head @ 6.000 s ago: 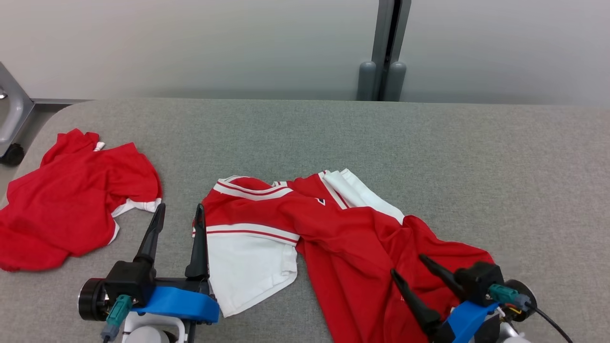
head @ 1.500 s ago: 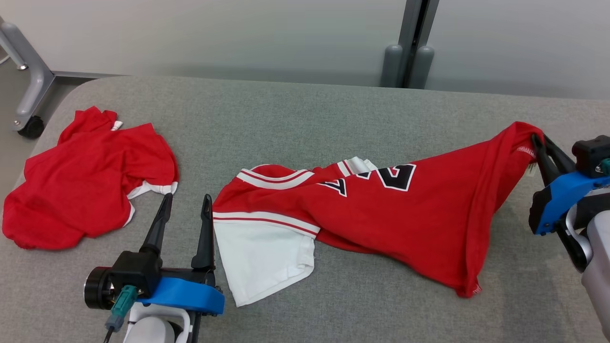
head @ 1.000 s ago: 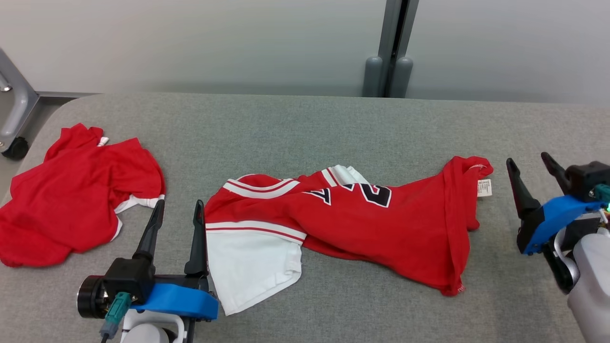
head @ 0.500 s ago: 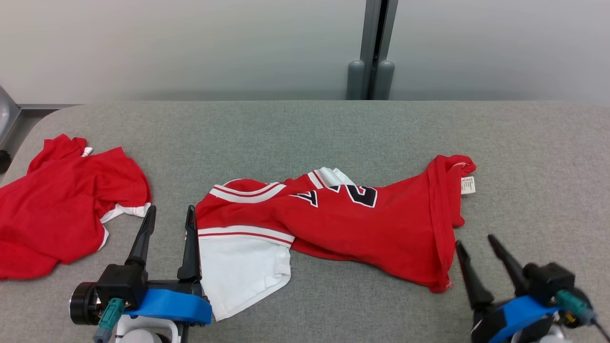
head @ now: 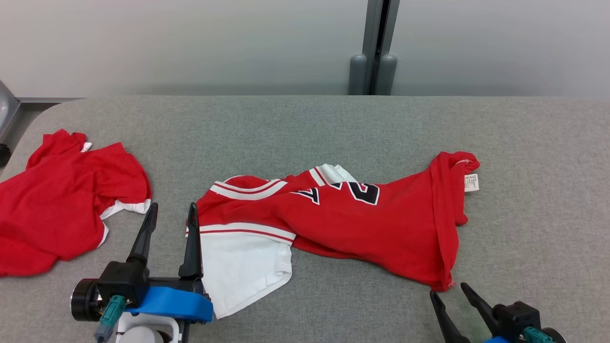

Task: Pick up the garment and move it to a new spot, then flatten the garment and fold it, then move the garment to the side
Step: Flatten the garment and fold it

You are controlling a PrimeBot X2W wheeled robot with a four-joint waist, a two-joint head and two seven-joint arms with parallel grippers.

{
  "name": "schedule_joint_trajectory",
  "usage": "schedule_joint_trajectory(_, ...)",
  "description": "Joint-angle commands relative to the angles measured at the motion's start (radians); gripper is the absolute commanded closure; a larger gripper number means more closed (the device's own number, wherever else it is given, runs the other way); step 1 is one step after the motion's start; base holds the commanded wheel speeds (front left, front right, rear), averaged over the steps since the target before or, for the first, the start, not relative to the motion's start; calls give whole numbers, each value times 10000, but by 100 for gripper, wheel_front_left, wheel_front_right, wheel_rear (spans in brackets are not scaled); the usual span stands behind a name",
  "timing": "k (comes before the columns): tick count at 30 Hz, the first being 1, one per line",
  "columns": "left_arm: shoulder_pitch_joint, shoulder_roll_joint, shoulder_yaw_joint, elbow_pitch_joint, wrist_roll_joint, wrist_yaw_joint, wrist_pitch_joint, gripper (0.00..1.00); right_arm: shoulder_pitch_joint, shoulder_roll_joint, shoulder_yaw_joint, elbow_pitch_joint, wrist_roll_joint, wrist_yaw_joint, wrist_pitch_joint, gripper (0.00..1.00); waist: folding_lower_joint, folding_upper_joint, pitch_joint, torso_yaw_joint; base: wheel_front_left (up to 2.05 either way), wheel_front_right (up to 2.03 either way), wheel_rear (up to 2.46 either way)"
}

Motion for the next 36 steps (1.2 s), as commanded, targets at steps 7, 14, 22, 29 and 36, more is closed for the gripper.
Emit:
schedule_joint_trajectory(7, -251, -4, -103, 40, -45, -4, -25, 0, -830, -241, 334, 1118, -247, 1, -24, 0, 1, 0, 83, 135, 0, 0, 0)
schedule_joint_trajectory(14, -247, -6, -148, 74, -46, 1, -26, 0, -1643, -230, 930, 2223, -40, 1, -423, 100, 1, 0, 60, 298, 0, 0, 0)
schedule_joint_trajectory(22, 86, -9, -66, 162, -21, 16, -25, 0, -1065, -504, 1816, 1262, 713, 1, -755, 100, 1, 0, -328, 129, 0, 0, 0)
schedule_joint_trajectory(29, 275, -4, -134, 206, -57, 0, -26, 0, 578, -1596, 2893, -1050, 1533, -2, -757, 100, 1, 0, -631, -157, 0, 0, 0)
schedule_joint_trajectory(36, 368, -4, -174, 227, -61, -41, -25, 0, 2135, -2810, 3845, -2714, 2514, 0, -72, 100, 1, 0, -691, -395, 0, 0, 0)
